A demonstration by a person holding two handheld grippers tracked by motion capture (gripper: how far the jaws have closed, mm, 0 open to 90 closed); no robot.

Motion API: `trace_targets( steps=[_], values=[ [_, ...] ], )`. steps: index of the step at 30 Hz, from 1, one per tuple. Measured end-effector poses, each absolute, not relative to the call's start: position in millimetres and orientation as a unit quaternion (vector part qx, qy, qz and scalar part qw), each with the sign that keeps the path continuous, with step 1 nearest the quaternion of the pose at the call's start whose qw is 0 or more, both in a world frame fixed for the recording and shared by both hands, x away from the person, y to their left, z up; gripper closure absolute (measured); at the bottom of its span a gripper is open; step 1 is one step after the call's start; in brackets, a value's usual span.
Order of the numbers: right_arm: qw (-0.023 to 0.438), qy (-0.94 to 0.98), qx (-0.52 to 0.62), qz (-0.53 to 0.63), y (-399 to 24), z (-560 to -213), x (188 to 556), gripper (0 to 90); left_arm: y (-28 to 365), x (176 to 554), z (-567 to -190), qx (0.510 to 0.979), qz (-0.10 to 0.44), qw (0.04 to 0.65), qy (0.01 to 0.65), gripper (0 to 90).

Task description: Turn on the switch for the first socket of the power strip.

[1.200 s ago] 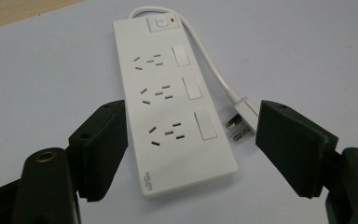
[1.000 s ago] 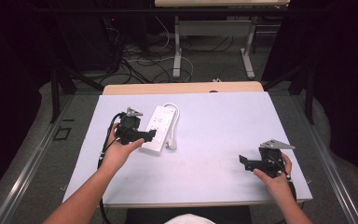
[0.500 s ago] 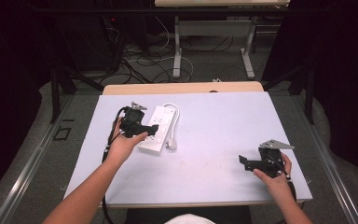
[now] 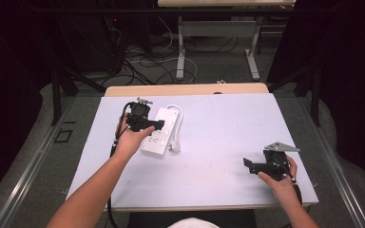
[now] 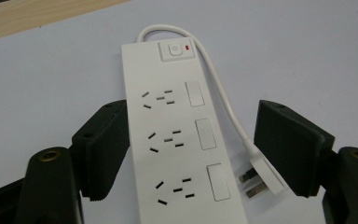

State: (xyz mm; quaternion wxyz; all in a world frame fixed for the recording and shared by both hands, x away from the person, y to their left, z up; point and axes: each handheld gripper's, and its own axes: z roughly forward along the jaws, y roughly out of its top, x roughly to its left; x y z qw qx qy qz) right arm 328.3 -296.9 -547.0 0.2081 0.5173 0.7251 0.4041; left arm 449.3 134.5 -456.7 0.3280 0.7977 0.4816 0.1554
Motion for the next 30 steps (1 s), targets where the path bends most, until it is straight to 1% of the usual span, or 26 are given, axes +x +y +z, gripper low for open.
trace_targets(
  steps=[9, 18, 24, 30],
  values=[
    [0.206, 0.726, 0.517, 0.404, -297.1, -547.1, 328.5, 7.3, 124.0, 461.7, -448.6, 0.793, 0.149, 0.334, 0.487, 28.6],
    [0.206, 0.728, 0.515, 0.402, -297.0, -548.3, 329.1, 7.3, 109.0, 472.1, -445.1, 0.793, 0.127, 0.333, 0.495, 33.4],
    [0.203, 0.727, 0.518, 0.402, -296.8, -548.4, 329.1, 7.3, 99.4, 477.8, -444.2, 0.796, 0.127, 0.326, 0.494, 34.8],
    [0.205, 0.727, 0.517, 0.404, -297.1, -548.4, 329.2, 7.3, 92.5, 483.4, -443.6, 0.799, 0.128, 0.325, 0.489, 38.9]
  ],
)
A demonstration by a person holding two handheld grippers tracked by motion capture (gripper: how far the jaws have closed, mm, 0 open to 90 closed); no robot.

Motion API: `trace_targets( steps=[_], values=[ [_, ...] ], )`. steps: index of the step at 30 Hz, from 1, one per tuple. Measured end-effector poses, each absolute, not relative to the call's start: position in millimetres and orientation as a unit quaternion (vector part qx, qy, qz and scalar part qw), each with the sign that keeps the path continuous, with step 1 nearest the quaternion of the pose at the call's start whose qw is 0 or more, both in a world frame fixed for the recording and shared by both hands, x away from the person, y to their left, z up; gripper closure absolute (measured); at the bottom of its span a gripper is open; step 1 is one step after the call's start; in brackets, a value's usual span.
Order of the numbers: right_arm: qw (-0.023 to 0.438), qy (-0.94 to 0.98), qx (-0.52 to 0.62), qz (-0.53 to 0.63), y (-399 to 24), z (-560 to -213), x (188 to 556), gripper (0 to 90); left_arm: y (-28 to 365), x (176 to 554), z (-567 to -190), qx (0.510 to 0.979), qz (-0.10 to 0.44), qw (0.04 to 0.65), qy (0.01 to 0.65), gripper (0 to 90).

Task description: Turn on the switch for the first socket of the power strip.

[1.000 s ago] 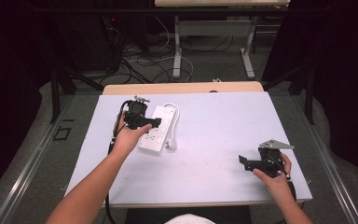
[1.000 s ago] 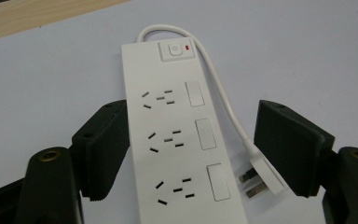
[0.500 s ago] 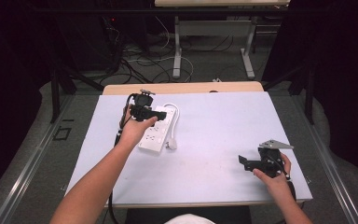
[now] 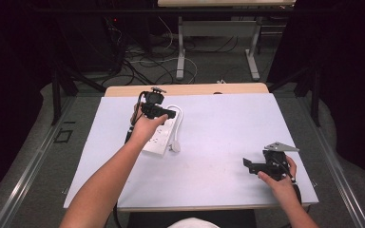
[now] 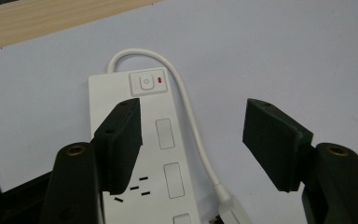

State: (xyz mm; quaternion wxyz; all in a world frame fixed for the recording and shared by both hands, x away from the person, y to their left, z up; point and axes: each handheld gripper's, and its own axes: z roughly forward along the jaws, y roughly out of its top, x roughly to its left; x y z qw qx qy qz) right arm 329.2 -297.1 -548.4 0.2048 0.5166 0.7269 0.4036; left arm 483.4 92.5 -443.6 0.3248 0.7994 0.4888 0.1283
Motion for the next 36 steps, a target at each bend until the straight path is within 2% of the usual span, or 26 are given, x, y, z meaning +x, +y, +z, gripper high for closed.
trace_targets(
  steps=[17, 24, 36],
  values=[
    [0.204, 0.726, 0.517, 0.405, -297.3, -548.1, 329.4, 7.3, 81.5, 502.4, -448.4, 0.8, 0.14, 0.322, 0.487, 50.7],
    [0.202, 0.728, 0.516, 0.404, -297.3, -548.5, 329.6, 7.3, 80.0, 511.0, -454.5, 0.801, 0.131, 0.324, 0.487, 58.9],
    [0.201, 0.728, 0.514, 0.406, -295.6, -548.2, 331.1, 7.3, 80.0, 518.6, -463.5, 0.8, 0.12, 0.304, 0.504, 66.2]
  ],
)
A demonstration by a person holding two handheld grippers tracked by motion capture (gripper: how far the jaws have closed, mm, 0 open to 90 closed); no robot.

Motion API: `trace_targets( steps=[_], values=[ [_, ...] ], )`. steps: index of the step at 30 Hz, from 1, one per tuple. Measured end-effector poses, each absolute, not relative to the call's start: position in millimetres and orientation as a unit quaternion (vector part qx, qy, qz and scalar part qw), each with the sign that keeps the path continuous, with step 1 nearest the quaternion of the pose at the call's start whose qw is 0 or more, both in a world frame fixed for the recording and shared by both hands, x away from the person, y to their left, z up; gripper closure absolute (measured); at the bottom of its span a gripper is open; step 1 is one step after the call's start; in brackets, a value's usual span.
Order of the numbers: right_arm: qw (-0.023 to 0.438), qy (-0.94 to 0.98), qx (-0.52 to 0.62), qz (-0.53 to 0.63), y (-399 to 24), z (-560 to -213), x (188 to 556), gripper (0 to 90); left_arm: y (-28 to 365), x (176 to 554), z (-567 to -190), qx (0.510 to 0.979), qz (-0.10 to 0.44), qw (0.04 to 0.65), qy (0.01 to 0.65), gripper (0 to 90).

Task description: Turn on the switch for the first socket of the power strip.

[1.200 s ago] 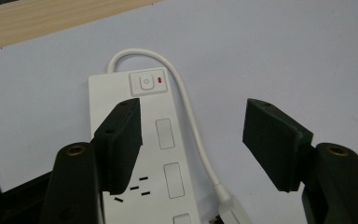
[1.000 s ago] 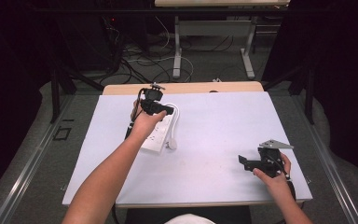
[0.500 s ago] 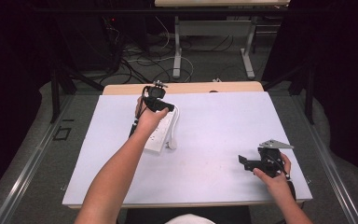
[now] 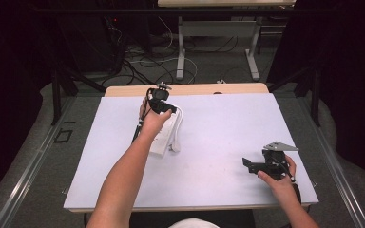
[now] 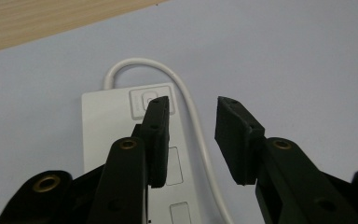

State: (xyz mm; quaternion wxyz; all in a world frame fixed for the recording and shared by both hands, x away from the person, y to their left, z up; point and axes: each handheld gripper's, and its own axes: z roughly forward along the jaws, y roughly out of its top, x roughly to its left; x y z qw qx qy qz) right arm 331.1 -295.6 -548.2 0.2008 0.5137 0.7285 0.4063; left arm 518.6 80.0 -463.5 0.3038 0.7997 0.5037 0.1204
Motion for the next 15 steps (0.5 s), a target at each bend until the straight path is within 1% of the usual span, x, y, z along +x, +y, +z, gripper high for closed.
trace_targets(
  steps=[7, 10, 15],
  values=[
    [0.199, 0.729, 0.513, 0.408, -294.6, -548.1, 331.4, 7.3, 79.9, 521.0, -467.2, 0.799, 0.111, 0.298, 0.51, 69.2],
    [0.203, 0.728, 0.513, 0.407, -295.2, -548.4, 331.4, 7.3, 78.9, 521.3, -468.4, 0.8, 0.116, 0.288, 0.514, 70.0],
    [0.199, 0.727, 0.514, 0.41, -296.1, -547.7, 330.7, 7.3, 76.6, 522.6, -472.7, 0.797, 0.123, 0.285, 0.518, 70.7]
  ],
)
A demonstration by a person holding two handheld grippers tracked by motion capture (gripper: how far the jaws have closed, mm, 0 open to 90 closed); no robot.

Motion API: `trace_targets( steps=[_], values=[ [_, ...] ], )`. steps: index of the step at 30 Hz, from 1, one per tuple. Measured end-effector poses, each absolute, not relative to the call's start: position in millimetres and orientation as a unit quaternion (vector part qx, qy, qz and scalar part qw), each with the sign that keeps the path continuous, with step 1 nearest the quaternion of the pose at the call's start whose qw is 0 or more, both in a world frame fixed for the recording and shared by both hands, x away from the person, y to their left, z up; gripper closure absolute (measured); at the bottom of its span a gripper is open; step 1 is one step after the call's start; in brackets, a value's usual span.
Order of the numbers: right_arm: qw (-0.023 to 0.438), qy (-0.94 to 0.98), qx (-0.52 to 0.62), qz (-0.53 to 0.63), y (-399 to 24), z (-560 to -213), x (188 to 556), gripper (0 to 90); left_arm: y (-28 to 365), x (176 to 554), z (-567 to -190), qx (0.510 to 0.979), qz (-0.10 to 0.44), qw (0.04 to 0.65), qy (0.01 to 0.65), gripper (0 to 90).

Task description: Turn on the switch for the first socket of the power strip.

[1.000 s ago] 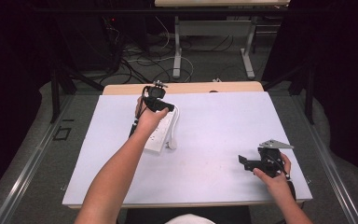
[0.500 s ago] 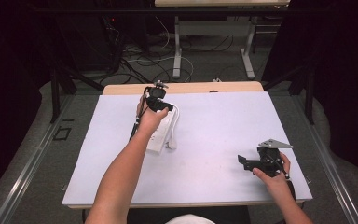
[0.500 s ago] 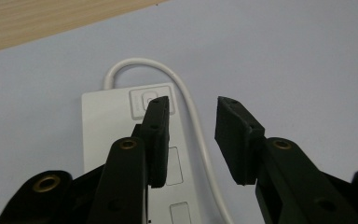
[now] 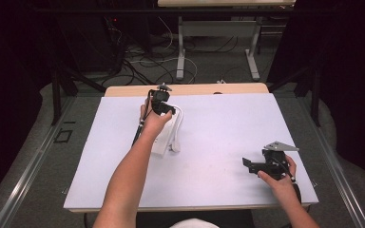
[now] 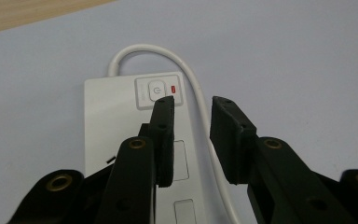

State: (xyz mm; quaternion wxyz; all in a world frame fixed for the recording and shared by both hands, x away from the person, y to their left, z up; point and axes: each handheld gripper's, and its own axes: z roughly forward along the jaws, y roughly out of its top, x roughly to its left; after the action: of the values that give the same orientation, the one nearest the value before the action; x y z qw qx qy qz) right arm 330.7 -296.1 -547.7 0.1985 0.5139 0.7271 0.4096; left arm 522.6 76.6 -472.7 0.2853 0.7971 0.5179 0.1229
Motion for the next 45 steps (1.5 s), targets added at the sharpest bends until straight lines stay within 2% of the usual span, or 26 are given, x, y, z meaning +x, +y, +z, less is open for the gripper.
trace_targets(
  steps=[33, 45],
  values=[
    [0.199, 0.725, 0.518, 0.409, -299.3, -548.7, 328.3, 7.3, 73.6, 528.8, -502.1, 0.797, 0.107, 0.246, 0.54, 89.2],
    [0.197, 0.726, 0.518, 0.407, -299.5, -549.4, 328.3, 7.3, 75.5, 530.7, -508.9, 0.792, 0.107, 0.244, 0.55, 90.0]
  ],
)
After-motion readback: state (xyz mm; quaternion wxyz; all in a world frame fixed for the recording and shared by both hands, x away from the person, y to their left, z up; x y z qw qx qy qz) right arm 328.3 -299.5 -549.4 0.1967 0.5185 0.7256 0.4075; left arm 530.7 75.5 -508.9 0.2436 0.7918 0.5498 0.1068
